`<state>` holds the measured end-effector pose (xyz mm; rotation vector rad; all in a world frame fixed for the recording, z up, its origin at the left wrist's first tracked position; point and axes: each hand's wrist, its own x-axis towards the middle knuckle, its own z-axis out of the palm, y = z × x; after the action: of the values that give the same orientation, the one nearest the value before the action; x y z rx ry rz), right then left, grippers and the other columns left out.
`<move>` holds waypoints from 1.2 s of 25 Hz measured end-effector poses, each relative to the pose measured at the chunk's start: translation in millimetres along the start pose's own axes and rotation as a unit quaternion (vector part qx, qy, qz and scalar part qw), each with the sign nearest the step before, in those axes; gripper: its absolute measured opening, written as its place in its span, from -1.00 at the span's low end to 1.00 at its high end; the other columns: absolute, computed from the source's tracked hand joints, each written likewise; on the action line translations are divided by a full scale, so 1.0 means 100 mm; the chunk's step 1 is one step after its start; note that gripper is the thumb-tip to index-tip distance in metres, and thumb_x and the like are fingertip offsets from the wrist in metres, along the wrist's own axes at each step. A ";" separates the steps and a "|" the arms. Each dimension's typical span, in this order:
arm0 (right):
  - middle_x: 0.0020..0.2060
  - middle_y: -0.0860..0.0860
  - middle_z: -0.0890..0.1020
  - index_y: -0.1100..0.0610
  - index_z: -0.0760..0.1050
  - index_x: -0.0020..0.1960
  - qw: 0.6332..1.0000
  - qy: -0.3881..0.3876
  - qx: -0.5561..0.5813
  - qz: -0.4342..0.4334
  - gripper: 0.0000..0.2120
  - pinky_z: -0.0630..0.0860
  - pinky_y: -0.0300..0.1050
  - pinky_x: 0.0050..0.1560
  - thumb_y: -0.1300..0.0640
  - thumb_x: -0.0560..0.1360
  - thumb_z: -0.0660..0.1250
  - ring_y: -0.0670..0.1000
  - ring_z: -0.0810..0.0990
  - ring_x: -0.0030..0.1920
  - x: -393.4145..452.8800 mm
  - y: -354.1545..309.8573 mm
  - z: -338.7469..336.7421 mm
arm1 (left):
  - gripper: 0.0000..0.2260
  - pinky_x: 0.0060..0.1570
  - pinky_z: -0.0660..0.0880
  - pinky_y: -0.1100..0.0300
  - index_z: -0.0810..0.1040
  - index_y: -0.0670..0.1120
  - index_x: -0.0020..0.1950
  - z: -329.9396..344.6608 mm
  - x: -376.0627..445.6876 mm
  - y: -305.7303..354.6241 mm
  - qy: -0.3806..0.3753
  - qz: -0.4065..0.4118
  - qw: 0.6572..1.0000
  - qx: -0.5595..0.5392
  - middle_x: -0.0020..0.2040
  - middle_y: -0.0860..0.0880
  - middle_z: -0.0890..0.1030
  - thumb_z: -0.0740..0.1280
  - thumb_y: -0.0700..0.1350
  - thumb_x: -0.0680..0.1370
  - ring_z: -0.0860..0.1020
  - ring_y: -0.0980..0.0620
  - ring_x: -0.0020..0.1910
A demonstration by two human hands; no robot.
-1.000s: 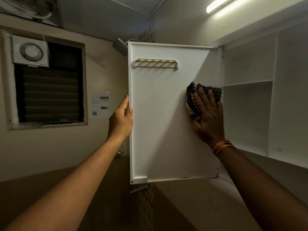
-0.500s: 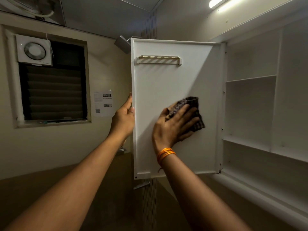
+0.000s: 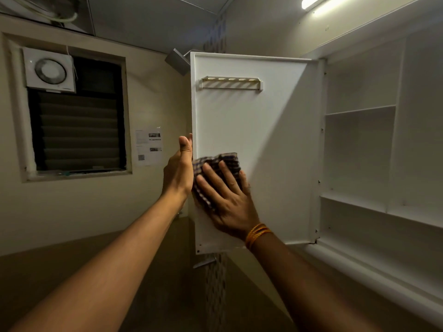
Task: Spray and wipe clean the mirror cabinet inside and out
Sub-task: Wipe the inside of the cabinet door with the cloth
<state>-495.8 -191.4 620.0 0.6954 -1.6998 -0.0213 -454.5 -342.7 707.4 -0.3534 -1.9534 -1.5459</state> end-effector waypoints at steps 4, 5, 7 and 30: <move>0.58 0.01 0.30 -0.02 0.33 0.57 0.985 -0.060 -0.041 -0.157 -0.46 0.18 0.31 0.52 -0.08 0.61 0.27 0.16 0.15 0.62 -0.29 0.55 -0.17 | -0.59 0.31 0.47 0.08 0.31 0.17 0.53 0.09 0.00 -0.04 0.051 0.026 0.998 0.036 0.40 0.06 0.50 0.11 0.14 0.67 0.52 0.02 0.30; 0.59 0.01 0.29 -0.02 0.32 0.57 0.984 -0.072 -0.045 -0.159 -0.45 0.18 0.32 0.52 -0.08 0.60 0.28 0.16 0.14 0.62 -0.34 0.64 -0.20 | -0.60 0.31 0.45 0.13 0.28 0.14 0.55 0.11 -0.01 -0.06 0.055 0.035 0.996 0.053 0.42 0.04 0.49 0.13 0.04 0.69 0.52 0.02 0.30; 0.58 0.01 0.29 -0.01 0.33 0.56 0.985 -0.075 -0.047 -0.148 -0.43 0.16 0.31 0.53 -0.06 0.58 0.31 0.16 0.15 0.62 -0.41 0.78 -0.25 | -0.58 0.26 0.36 0.27 0.24 0.11 0.57 0.12 -0.01 -0.08 0.064 0.045 0.994 0.072 0.44 0.02 0.46 0.13 -0.06 0.70 0.49 0.00 0.32; 0.66 0.01 -0.03 0.02 -0.05 0.66 0.717 0.149 0.093 0.675 -0.26 -0.04 0.39 0.54 -0.19 0.59 0.12 0.16 -0.12 0.65 -0.19 -0.08 0.15 | -0.46 -0.08 0.57 0.09 -0.06 0.35 0.56 0.07 -0.12 -0.32 -0.007 0.053 0.991 0.122 0.01 0.03 0.57 0.11 -0.04 0.71 0.61 -0.09 -0.10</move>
<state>-504.2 -194.5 595.7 -0.5327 -1.5332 1.2365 -464.7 -343.4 674.1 -0.3579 -2.0708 -1.2238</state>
